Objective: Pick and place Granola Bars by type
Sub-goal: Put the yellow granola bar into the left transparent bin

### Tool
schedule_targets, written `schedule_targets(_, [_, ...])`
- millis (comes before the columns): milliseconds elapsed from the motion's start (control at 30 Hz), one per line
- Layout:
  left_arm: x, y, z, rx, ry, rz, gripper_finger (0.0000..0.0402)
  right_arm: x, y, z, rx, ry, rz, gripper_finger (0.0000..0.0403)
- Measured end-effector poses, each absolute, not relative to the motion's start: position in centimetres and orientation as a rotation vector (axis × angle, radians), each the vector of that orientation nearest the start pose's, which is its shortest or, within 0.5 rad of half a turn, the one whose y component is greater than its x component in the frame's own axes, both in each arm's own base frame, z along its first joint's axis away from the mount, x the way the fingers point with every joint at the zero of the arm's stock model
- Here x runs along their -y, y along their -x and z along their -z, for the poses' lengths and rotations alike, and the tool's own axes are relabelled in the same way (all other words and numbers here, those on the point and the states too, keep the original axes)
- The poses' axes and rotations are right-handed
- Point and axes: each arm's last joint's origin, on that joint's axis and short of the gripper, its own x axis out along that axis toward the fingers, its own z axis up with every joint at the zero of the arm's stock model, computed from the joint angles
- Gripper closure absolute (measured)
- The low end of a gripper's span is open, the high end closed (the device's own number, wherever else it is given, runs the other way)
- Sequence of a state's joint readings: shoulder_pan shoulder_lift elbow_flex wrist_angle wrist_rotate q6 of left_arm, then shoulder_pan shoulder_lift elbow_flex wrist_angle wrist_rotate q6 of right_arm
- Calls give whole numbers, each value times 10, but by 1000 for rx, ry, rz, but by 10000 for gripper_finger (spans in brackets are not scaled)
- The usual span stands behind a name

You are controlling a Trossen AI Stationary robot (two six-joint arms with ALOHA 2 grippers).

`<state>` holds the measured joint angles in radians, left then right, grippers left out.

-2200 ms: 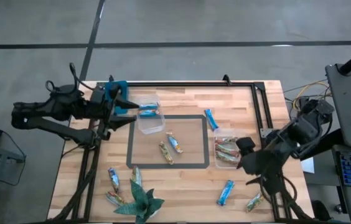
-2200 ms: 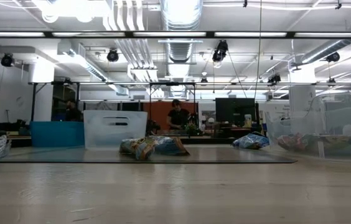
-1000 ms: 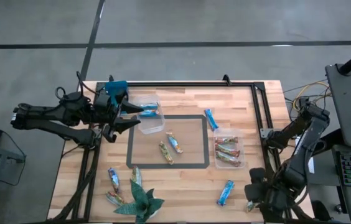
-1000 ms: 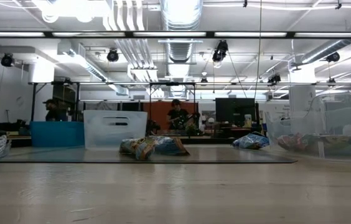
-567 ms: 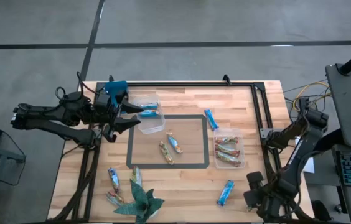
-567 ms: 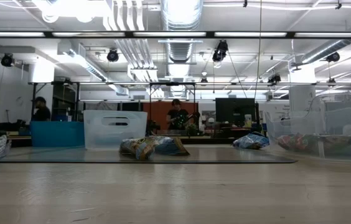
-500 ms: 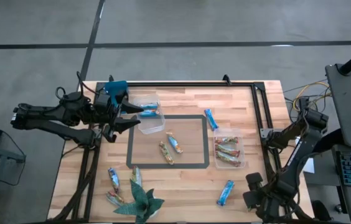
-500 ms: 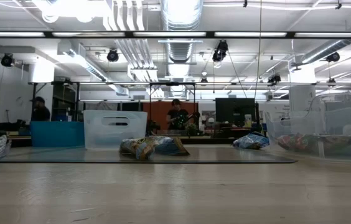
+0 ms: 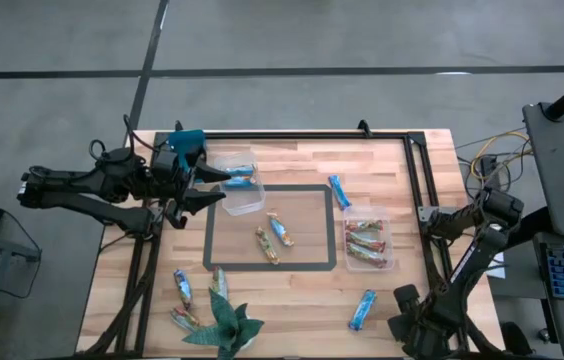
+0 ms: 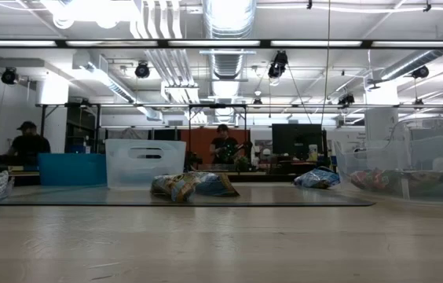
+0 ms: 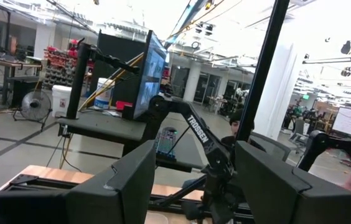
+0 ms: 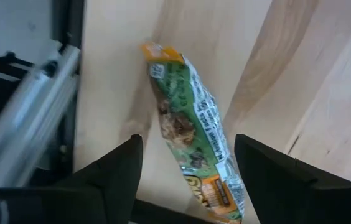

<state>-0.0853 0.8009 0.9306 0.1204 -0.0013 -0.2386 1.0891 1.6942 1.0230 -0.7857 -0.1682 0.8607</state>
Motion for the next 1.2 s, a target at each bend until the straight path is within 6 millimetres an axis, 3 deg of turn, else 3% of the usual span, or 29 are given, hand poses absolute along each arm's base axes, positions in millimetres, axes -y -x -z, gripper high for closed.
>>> schedule_targets(433, [14,-162,-410,249,249,114,200,-253,-124,-145,-1694,64,-298,185])
schedule_targets(967, [13,-158,-411,259,249,115,200,-253,-123,-145,-1712,50,-303,339])
schedule_targets(1200, [13,-158,-411,260,247,115,200,-259,-126,-155,-1689,31,-328,365])
